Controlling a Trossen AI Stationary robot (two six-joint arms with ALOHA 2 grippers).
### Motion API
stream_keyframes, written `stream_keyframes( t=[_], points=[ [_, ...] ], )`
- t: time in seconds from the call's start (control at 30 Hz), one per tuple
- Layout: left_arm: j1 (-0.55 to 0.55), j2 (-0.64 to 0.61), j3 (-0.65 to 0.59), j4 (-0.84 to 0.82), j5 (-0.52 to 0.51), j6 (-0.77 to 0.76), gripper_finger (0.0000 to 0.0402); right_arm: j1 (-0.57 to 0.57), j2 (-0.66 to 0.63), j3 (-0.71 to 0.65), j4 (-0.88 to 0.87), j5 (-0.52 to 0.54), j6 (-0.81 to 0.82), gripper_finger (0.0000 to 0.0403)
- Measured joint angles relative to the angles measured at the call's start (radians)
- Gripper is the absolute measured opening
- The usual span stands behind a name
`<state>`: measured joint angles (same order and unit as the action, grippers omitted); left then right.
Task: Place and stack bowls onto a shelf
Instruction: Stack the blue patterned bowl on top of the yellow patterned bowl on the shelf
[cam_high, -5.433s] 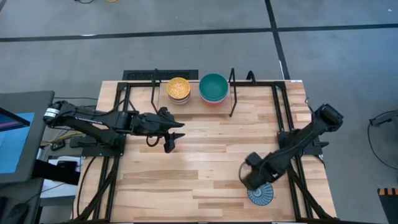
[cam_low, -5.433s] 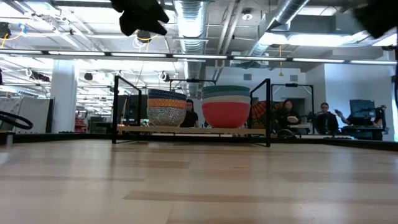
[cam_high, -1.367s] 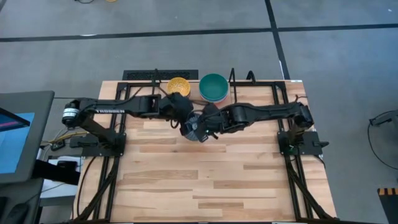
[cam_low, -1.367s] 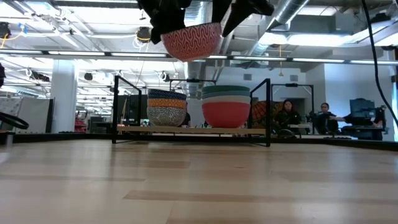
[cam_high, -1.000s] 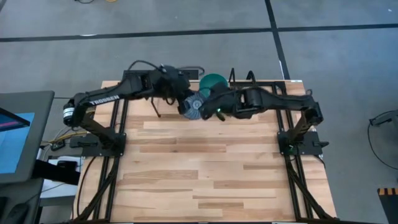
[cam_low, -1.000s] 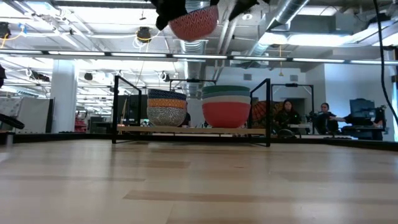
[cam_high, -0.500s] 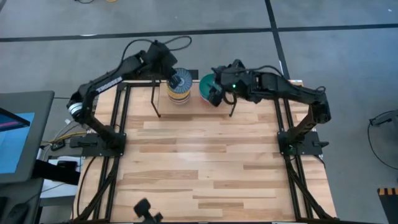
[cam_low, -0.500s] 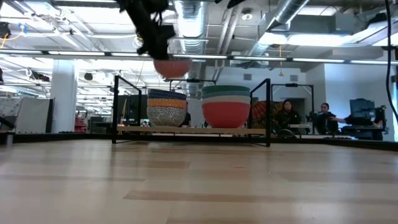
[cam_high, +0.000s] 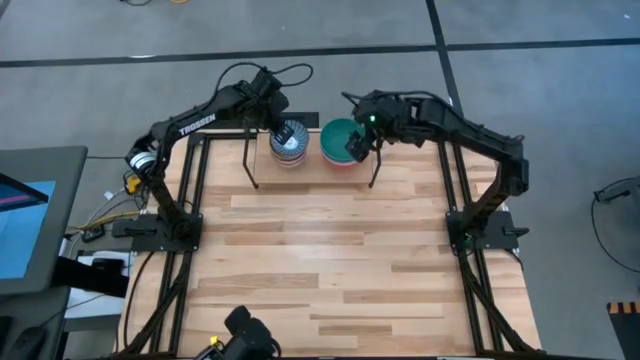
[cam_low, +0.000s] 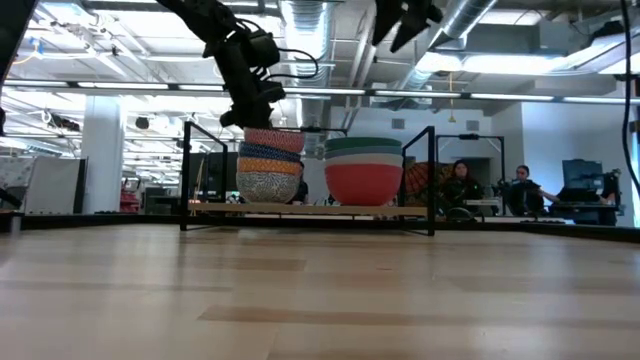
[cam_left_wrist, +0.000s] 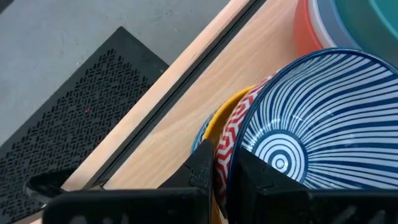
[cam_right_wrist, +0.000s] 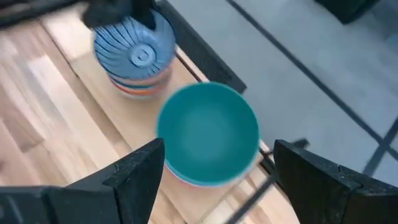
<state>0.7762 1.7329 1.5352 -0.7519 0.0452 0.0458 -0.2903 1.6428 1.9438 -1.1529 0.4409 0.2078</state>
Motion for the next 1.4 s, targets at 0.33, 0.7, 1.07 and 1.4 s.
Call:
stream_keyframes(
  t=[0.33,0.7,1.07,1.4],
  points=[
    [0.054,0.003,0.100,-0.173,0.005,-0.058,0.0118,-0.119,-0.085,-0.238,0.252,-0.340,-0.037,0.0323],
    [0.057,0.001,0.139,-0.177,-0.063,-0.011,0.0225,-0.129,-0.346,-0.525,0.585,-0.541,0.054,0.0322],
    [0.051,0.003,0.026,-0.068,-0.082,-0.022,0.0226,-0.069,-0.518,-0.593,0.555,-0.414,0.147,0.0321],
    [0.042,0.034,0.026,-0.080,-0.198,-0.029,0.0226,0.122,-0.554,-0.593,0.489,-0.192,0.172,0.0321]
  ],
)
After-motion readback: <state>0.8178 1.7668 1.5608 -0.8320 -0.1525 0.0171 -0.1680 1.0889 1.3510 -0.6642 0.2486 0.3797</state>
